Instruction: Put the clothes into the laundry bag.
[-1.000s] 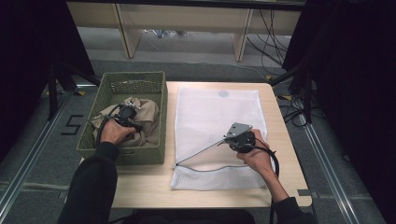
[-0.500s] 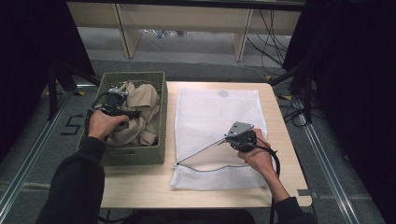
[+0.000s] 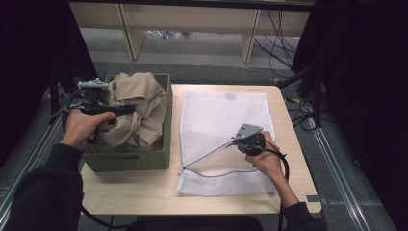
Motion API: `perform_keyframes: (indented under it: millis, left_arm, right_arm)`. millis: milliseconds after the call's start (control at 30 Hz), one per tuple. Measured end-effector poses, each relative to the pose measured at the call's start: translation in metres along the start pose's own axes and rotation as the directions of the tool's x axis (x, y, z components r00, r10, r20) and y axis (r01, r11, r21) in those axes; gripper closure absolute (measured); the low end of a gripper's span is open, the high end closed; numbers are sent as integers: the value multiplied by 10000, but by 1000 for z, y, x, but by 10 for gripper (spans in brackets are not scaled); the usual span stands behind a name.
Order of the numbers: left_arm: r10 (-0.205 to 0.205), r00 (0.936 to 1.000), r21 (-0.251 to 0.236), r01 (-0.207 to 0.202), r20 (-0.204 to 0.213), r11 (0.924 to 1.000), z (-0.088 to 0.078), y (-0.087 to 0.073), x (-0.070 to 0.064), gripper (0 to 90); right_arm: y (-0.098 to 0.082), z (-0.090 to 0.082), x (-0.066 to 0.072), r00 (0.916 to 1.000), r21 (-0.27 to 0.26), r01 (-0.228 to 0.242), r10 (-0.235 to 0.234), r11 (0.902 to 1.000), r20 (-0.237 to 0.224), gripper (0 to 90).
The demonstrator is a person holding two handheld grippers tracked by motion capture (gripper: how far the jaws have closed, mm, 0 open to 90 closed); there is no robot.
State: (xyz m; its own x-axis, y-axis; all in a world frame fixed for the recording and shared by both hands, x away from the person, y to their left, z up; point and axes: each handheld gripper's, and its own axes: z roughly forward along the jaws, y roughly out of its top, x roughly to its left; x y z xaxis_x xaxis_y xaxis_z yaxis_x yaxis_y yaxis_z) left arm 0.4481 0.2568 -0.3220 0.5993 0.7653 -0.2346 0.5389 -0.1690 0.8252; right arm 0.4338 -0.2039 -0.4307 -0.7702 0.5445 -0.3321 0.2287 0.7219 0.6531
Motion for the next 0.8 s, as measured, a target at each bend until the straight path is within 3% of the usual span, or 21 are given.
perform_keyframes:
  millis: [200, 333, 400, 433, 467, 567, 667, 800]
  left_arm:
    - [327, 9958, -235, -308, 852, 9992, -21, -5, -26, 684]
    - [572, 9856, -414, -512, 1591, 9978, -33, -8, -50, 683]
    - [897, 9787, -367, -843, 1849, 9958, -38, -8, -60, 683]
    - [602, 9761, -278, -556, 2090, 9981, -41, -8, -67, 683]
    - [828, 9757, -375, -767, 2028, 9963, -43, -7, -71, 683]
    - [1263, 9630, -600, -1152, 2380, 9915, -51, -4, -85, 683]
    - [1213, 9500, -585, -1090, 2878, 9923, -56, -3, -103, 683]
    - [1499, 9153, -610, -1370, 3738, 9887, -55, -3, -127, 683]
  right_arm:
    - [1, -1, -1, 10000, -44, -62, 62, 10000, 21, 896]
    - [3, -3, -2, 9996, -74, -286, 287, 9996, 61, 896]
    - [4, -3, -4, 9997, -118, -221, 222, 9997, 72, 896]
    - [4, -3, -4, 9996, -112, -264, 265, 9996, 64, 896]
    - [5, -3, -4, 9996, -104, -270, 271, 9996, 68, 896]
    - [5, -2, -4, 9996, -108, -277, 278, 9996, 75, 896]
    - [5, -1, -6, 9998, -135, -203, 204, 9997, 69, 896]
    - [5, -2, -8, 9994, -225, -352, 353, 9991, 63, 896]
